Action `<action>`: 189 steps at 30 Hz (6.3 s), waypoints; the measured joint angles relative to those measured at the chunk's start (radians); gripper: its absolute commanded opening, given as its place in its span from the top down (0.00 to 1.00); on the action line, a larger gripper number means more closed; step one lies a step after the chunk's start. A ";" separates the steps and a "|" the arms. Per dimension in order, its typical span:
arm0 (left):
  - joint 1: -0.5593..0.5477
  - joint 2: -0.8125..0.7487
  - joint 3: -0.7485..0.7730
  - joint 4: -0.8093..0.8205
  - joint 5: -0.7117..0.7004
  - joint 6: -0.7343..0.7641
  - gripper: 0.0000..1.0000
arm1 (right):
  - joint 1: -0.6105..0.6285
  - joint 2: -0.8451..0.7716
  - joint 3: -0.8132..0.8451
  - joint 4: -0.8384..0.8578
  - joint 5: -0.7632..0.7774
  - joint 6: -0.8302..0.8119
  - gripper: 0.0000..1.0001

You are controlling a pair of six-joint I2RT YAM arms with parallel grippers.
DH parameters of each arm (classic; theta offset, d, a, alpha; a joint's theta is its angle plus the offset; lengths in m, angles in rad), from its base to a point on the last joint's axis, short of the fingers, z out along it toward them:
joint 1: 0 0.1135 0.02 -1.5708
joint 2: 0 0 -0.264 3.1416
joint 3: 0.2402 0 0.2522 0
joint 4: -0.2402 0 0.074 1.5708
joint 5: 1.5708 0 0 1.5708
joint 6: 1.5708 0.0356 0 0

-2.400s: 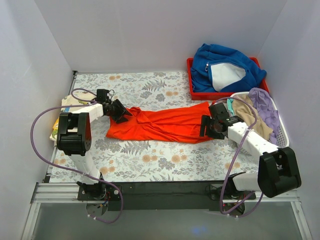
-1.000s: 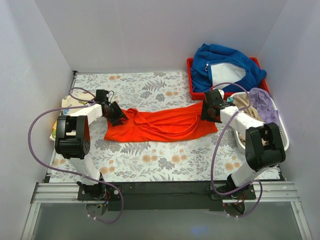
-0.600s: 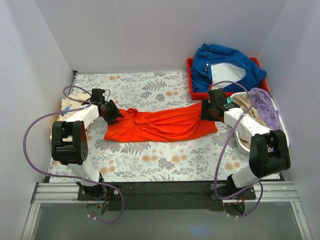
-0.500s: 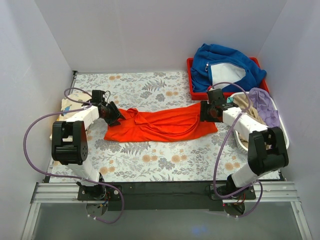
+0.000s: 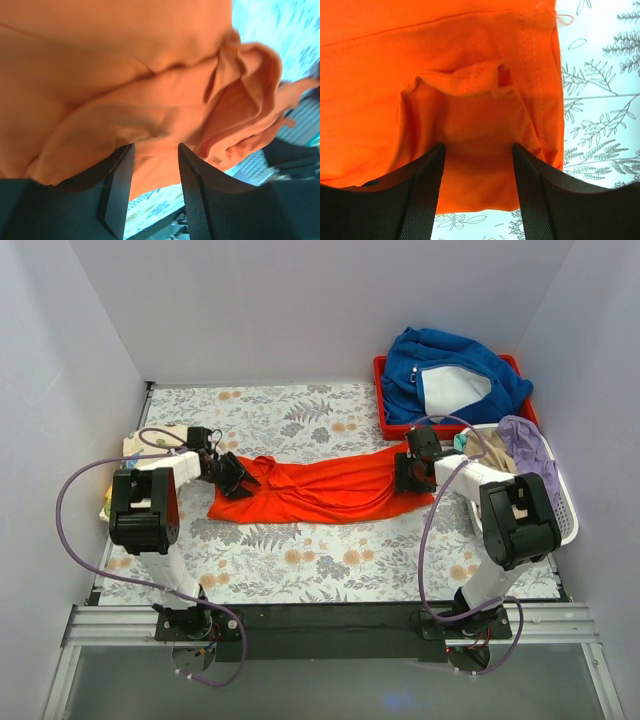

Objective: Fold and stack the t-shirts
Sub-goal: Fold the tshirt

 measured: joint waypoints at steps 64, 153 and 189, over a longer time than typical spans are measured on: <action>-0.264 0.053 0.195 0.031 -0.314 0.097 0.13 | 0.614 -0.140 -0.077 -0.070 -0.056 -0.038 0.02; -0.549 -0.754 -0.502 -0.204 -0.298 -0.317 0.55 | 0.579 -0.127 -0.213 0.094 -0.491 0.203 0.79; -0.725 -0.639 -0.328 -0.422 -0.427 -0.329 0.19 | 0.609 -0.256 -0.287 -0.001 -0.334 0.216 0.81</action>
